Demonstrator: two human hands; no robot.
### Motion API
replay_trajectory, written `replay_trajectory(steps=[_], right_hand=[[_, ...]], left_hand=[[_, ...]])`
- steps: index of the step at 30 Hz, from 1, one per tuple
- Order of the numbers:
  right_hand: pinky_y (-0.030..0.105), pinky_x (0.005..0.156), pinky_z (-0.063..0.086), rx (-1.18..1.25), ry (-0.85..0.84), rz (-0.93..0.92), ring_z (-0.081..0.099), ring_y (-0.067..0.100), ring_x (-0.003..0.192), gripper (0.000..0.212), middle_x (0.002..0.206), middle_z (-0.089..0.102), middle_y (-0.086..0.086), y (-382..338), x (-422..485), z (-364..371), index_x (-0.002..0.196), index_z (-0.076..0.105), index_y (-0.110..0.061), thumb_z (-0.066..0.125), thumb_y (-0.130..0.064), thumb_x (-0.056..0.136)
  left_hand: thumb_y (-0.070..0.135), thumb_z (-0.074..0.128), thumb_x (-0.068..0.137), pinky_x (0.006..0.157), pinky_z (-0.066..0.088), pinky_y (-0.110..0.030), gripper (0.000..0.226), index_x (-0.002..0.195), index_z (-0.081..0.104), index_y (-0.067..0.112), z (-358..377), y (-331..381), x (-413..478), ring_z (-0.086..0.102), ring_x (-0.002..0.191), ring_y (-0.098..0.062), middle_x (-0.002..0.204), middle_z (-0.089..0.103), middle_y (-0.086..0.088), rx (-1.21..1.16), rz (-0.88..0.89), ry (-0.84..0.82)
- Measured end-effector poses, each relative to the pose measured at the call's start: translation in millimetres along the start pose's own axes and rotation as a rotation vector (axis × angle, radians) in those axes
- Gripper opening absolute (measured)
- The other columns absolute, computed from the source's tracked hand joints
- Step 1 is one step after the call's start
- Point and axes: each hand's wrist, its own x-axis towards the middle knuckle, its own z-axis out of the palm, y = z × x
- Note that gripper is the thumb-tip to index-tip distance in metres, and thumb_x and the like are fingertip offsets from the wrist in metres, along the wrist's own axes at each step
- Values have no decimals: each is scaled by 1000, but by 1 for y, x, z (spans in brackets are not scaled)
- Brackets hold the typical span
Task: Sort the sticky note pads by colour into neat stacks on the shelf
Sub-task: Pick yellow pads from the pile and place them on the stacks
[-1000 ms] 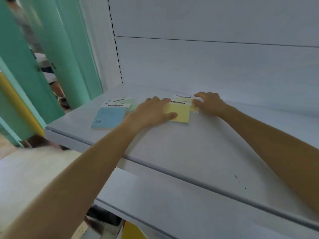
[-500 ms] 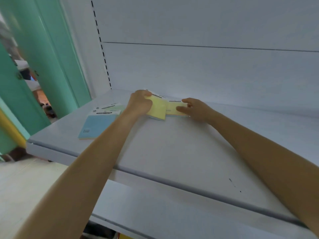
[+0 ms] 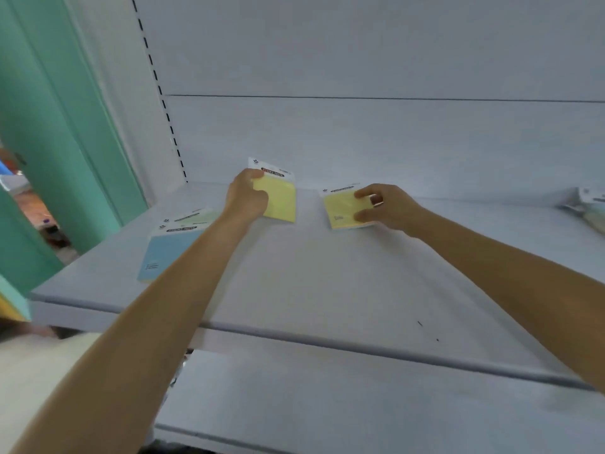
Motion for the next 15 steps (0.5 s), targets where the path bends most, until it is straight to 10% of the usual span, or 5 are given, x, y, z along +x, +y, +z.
replay_trajectory(steps=[15], right_hand=[[20, 67, 54, 295, 346, 113, 52, 21, 93, 47, 116, 46, 8, 90, -141, -139, 126, 53, -10, 65, -3, 81]], left_hand=[[-7, 38, 80, 81, 40, -28, 57, 133, 47, 13, 139, 77, -89, 54, 118, -34, 122, 54, -19, -123, 140, -289]])
